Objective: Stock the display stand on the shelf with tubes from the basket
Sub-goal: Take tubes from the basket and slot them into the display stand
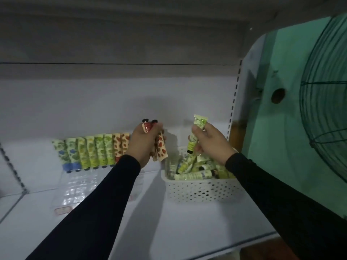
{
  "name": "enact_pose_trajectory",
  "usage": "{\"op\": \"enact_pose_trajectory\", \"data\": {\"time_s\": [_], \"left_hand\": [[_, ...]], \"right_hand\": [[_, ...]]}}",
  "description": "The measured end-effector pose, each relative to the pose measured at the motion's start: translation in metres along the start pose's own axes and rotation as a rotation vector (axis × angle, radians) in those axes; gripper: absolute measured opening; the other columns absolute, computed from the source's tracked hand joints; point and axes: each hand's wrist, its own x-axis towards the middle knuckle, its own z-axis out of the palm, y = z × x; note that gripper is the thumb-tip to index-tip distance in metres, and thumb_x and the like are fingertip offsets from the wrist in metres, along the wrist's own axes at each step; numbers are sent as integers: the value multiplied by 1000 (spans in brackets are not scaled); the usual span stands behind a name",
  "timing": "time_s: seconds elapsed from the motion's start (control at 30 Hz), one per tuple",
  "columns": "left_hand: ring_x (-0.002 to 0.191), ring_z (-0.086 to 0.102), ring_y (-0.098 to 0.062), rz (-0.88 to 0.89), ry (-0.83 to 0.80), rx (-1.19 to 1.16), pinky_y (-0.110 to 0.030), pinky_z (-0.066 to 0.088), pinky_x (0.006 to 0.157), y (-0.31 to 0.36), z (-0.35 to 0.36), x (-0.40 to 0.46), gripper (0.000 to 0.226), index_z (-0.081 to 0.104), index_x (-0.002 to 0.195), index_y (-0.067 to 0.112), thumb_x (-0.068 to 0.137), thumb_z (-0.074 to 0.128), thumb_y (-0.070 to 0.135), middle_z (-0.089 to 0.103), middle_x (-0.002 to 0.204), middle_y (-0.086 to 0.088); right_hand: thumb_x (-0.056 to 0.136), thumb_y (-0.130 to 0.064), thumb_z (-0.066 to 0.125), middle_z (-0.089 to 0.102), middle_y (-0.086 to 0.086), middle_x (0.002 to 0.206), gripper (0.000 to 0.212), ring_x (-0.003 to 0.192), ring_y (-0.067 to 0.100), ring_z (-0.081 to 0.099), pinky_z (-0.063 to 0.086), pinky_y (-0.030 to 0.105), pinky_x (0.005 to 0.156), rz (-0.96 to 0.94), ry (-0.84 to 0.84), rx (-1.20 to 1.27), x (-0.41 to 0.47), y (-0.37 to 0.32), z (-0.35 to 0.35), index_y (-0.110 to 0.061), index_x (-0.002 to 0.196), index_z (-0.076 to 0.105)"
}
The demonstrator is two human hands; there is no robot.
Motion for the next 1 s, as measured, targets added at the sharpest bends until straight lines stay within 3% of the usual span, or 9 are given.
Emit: {"op": "enact_pose_trajectory", "data": {"time_s": [0.13, 0.23, 0.37, 0.5, 0.6, 0.73, 0.83, 1.0], "left_hand": [[67, 65, -24, 73, 39, 190, -35, 54, 60, 9, -46, -11, 41, 60, 101, 0, 78, 81, 27, 67, 77, -11], [50, 56, -24, 145, 126, 326, -25, 41, 39, 14, -88, -24, 38, 56, 92, -5, 80, 79, 23, 66, 73, -21], [48, 55, -34, 188, 294, 340, -29, 38, 38, 15, -154, -41, 31, 57, 91, -5, 86, 72, 22, 62, 69, -22], [45, 55, -34, 156, 420, 304, -26, 36, 35, 7, -211, -57, 23, 58, 94, -6, 89, 65, 15, 64, 70, -25], [50, 58, -31, 110, 505, 287, -26, 37, 36, -7, -239, -63, 23, 57, 95, -7, 88, 65, 13, 63, 76, -32], [66, 66, -29, 98, 546, 286, -31, 48, 47, -23, -255, -63, 13, 59, 98, 0, 90, 63, 10, 64, 76, -21], [77, 69, -28, 120, 557, 358, -42, 57, 68, -30, -265, -56, 12, 60, 102, 15, 90, 65, 14, 67, 85, -8], [79, 68, -31, 128, 554, 408, -46, 58, 73, -42, -276, -47, 12, 59, 93, 26, 88, 67, 20, 68, 82, -8]], "right_hand": [[99, -49, 40, 73, 12, 90, 36, 66, 24, 66, 55, 44, 71, -71, -51, 48, 4, -22, 37, -16, 105, 53], [99, -46, 45, 73, 9, 92, 29, 59, 11, 61, 50, 31, 61, -144, -60, 88, 5, -36, 68, -19, 107, 53], [96, -44, 53, 72, -1, 90, 21, 83, 20, 68, 53, 40, 79, -162, -103, 102, 7, -45, 111, -24, 101, 56], [92, -41, 60, 66, -3, 86, 32, 78, 22, 66, 51, 27, 68, -184, -100, 47, 5, -53, 151, -9, 93, 61], [91, -39, 63, 65, 8, 82, 35, 71, 20, 65, 50, 22, 61, -177, -90, 6, 6, -55, 176, -3, 93, 60], [91, -42, 61, 67, 9, 88, 34, 78, 26, 66, 56, 43, 76, -223, -109, -48, 14, -50, 204, -21, 117, 61], [96, -41, 52, 68, 10, 82, 29, 75, 26, 66, 55, 44, 74, -254, -76, -147, 20, -49, 216, -14, 101, 62], [91, -51, 45, 62, 18, 70, 50, 65, 34, 61, 54, 50, 65, -281, -30, -112, 30, -52, 226, -4, 80, 58]]}}
